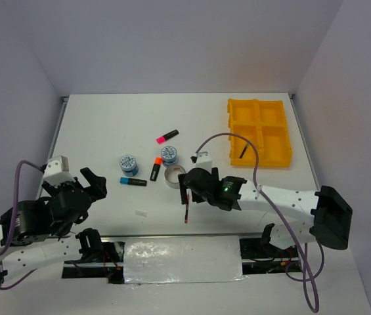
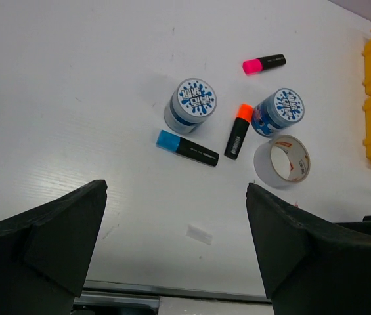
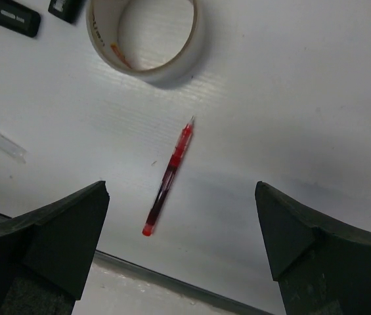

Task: Sort the stationery into containers
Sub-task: Pick up the pen from the center of the board.

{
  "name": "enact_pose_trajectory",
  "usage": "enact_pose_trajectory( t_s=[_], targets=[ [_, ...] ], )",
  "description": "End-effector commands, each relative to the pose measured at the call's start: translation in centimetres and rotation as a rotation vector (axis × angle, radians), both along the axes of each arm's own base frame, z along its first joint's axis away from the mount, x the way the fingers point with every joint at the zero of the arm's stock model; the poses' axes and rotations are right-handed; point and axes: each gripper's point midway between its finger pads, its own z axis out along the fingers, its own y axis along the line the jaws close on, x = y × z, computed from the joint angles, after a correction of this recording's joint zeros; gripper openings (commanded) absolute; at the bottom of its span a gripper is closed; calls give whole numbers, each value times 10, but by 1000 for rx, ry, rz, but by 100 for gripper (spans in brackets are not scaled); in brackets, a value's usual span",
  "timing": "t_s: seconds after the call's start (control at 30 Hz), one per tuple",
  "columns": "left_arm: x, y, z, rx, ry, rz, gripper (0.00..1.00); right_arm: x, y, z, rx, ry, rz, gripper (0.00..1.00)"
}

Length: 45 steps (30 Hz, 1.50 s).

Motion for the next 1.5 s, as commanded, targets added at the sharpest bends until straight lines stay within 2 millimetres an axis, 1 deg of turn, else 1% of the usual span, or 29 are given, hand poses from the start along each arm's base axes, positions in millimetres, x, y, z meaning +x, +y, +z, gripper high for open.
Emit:
enact_pose_trajectory(
  t_s=[0.0,0.1,0.17,0.2,0.27,0.33,0.4,0.5,0.53,0.63,0.7,0.73,0.8,0.83,0.9,0.93,1.07,1.1,1.13,1.2,1.23,1.27,1.3,1.33,1.37,1.47],
  targets=[
    [2,12,7,-10,-18,83,99,-6,-4,-20,-13,23,-106,100],
    [3,9,5,15,-4,84,99,-15,5,-44,-39,72,-94,100],
    [5,3,4,33,4,68,99,-18,8,-52,-66,89,-86,100],
    [6,2,4,39,5,68,99,-24,13,-61,-96,103,-59,99],
    [7,-1,3,59,13,62,99,-26,19,-62,-115,101,-54,99],
    [8,-4,2,67,16,54,99,-28,23,-69,-140,111,-42,97],
    [8,-5,2,71,19,46,99,-28,29,-71,-130,116,-34,95],
    [8,-7,2,68,20,37,99,-29,27,-79,-143,126,-46,87],
    [7,-7,2,67,18,34,99,-31,25,-81,-153,126,-51,81],
    [7,-7,4,56,10,23,99,-34,22,-88,-173,131,-57,70],
    [7,-7,5,47,5,18,99,-37,22,-94,-180,145,-55,67],
    [6,-7,5,41,2,16,99,-39,24,-95,-179,149,-45,62],
    [6,-7,5,37,0,11,99,-41,28,-99,-178,165,-28,59],
    [6,-7,6,28,-3,8,99,-42,29,-100,-179,169,-21,53],
    [6,-7,6,29,-5,3,99,-42,28,-104,-192,175,-20,50],
    [6,-7,6,24,-7,2,99,-42,27,-104,-193,174,-19,45],
    [6,-8,6,25,-7,-3,99,-46,24,-107,-195,183,0,41],
    [6,-8,6,26,-6,-3,99,-47,22,-108,-199,184,0,36],
    [6,-8,6,26,-6,-3,99,-47,20,-107,-197,183,-8,21],
    [6,-8,6,26,-6,-3,99,-49,15,-111,-197,188,-9,18],
    [6,-9,6,25,-6,-2,99,-51,16,-111,-187,195,1,16],
    [6,-8,6,25,-6,-2,99,-54,10,-116,-189,207,-4,8],
    [5,-8,6,22,-7,-4,99,-54,12,-117,-170,211,1,4],
    [5,-8,7,19,-10,-3,99,-58,14,-118,-153,226,15,4],
    [5,-8,7,15,-13,-6,99,-59,12,-122,-145,232,17,4],
    [5,-7,8,12,-16,-9,99,-60,4,-124,-159,237,12,2]
  ],
)
